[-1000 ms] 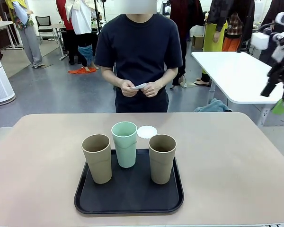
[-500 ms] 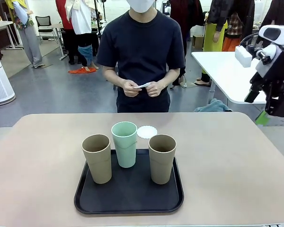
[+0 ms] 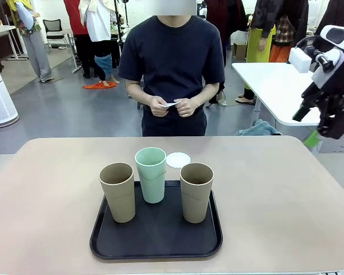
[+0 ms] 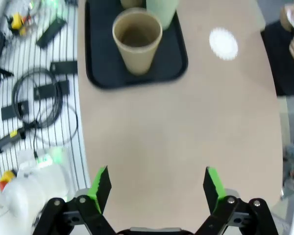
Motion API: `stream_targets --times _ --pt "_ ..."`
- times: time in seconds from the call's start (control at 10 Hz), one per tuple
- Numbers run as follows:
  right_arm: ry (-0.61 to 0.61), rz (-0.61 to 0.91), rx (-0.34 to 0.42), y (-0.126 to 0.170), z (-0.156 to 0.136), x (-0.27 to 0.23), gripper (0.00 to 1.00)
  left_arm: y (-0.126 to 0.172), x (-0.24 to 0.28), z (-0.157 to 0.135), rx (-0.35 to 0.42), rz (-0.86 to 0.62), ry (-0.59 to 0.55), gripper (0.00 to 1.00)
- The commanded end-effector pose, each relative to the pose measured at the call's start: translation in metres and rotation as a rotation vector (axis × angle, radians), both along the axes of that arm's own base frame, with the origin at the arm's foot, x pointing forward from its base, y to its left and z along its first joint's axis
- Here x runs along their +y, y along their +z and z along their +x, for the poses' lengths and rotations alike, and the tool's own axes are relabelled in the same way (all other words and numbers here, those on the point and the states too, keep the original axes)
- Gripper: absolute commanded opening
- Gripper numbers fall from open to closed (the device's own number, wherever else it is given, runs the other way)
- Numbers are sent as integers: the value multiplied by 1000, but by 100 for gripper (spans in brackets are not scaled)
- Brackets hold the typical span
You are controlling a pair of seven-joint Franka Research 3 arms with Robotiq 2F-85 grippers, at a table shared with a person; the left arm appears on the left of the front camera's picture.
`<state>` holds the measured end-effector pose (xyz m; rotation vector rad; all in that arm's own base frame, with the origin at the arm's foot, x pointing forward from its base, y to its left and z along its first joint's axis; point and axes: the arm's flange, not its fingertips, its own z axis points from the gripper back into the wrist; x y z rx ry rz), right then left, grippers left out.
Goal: Place coasters on the table and set cups on them.
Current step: Pick up one Reusable plastic cup and place it on a coaster set by the human.
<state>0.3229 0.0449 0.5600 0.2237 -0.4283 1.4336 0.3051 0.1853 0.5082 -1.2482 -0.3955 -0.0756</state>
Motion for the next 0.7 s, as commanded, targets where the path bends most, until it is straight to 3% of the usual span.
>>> stream_targets --times 0.0,0.4,0.6 --pt "130 374 -47 -60 15 -8 100 2 1 -1 -5 -15 1 100" --pt "237 794 -186 -136 28 -3 100 2 1 -1 -5 -15 1 100" --pt "114 829 -121 -169 32 -2 100 2 1 -1 -5 -15 1 100"
